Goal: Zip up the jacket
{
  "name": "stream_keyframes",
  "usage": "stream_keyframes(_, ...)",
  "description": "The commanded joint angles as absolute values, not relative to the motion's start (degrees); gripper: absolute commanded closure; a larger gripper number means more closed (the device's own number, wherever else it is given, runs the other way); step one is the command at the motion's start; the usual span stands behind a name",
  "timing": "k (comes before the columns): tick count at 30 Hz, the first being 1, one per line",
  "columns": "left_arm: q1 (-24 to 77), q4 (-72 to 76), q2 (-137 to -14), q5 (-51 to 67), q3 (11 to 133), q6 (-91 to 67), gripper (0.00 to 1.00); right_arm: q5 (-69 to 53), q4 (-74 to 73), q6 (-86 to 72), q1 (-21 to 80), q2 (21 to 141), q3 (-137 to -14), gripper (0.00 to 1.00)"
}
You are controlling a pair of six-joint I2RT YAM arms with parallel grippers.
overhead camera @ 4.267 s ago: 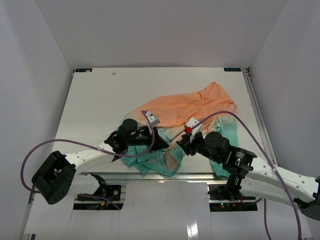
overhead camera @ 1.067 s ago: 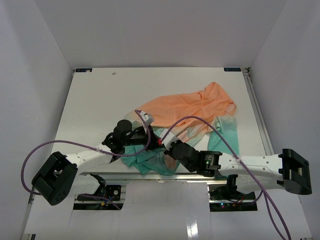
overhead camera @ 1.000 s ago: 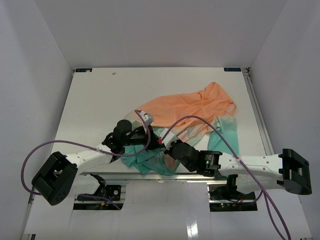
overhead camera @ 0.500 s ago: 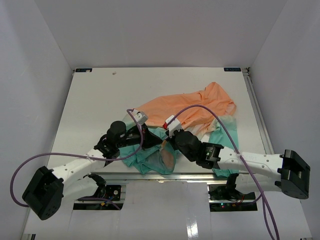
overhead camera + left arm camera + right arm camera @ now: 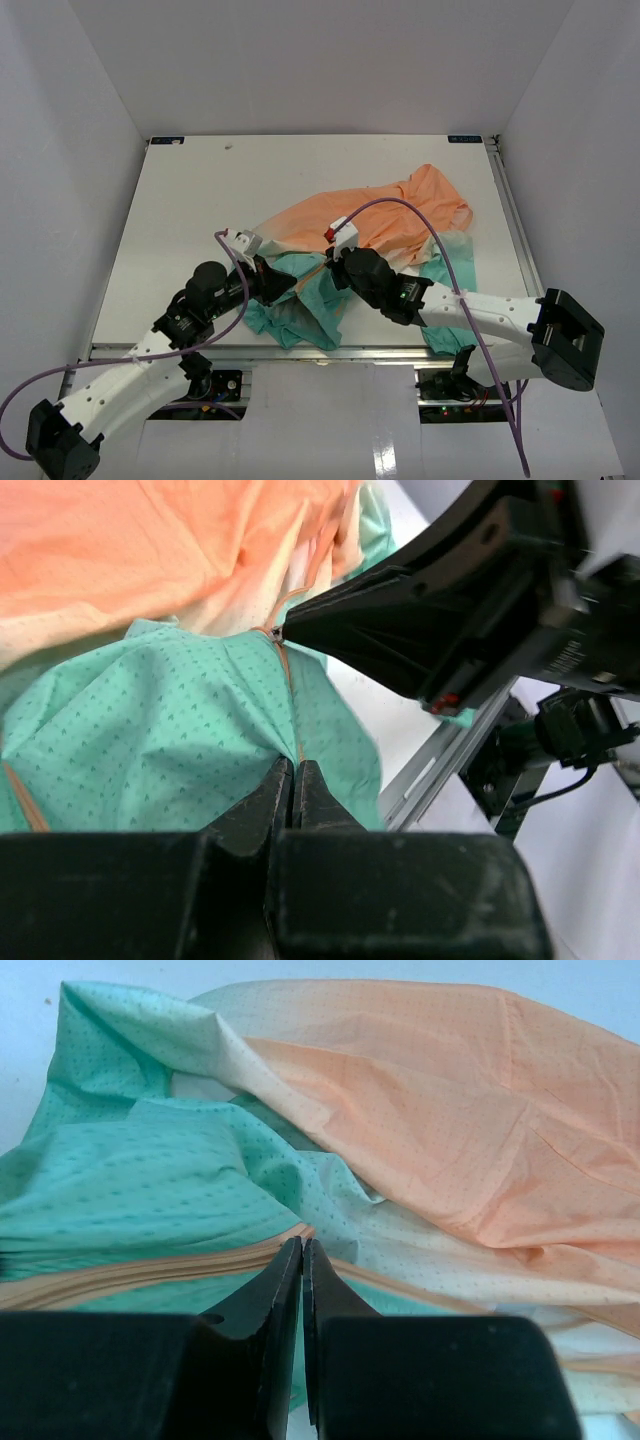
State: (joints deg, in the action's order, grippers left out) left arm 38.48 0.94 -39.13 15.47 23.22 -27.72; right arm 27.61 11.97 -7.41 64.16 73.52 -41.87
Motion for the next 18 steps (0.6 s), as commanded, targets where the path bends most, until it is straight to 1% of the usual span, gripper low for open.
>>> stream_keyframes(1,38.8,-7.7,-30.0,7.8,25.5,-29.4,1.0,27.9,13.2,-11.4,60.2,73.2,-41.3,0.92)
stream_keyframes(7,38.8,-13.5,-26.8,8.4,28.0,-28.3,1.0,25.9,15.1,-12.0,59.9,73.4,-40.7,0.92)
stream_keyframes(10,38.8,-14.6,-25.8,6.4,28.4,-28.3,1.0,26.0,15.1,-12.1,58.8,73.9,-41.0,0.92)
stream_keyframes(14,38.8,-15.3,-24.3,2.6,29.0,-29.0,1.0,25.5,15.2,-12.6,55.2,74.4,-41.2,0.92)
stream_keyframes(18,38.8,-16.1,-24.2,-1.7,31.1,-29.2,1.0,24.4,15.3,-13.1,48.9,74.8,-41.7,0.92)
